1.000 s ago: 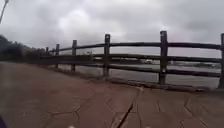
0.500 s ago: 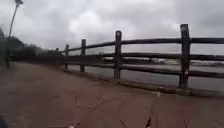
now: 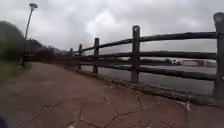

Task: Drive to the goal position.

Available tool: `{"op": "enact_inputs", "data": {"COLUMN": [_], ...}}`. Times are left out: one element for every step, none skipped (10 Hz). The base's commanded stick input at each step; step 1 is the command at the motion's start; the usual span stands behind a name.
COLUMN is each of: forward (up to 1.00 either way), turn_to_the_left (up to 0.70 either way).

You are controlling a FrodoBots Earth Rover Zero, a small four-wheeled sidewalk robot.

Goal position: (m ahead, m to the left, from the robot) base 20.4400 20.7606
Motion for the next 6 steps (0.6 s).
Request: {"op": "enact_inputs", "data": {"forward": [0.85, 0.85, 0.85, 0.85, 0.85, 0.85], "turn_to_the_left": [0.34, 0.34, 0.34, 0.34, 0.34, 0.34]}}
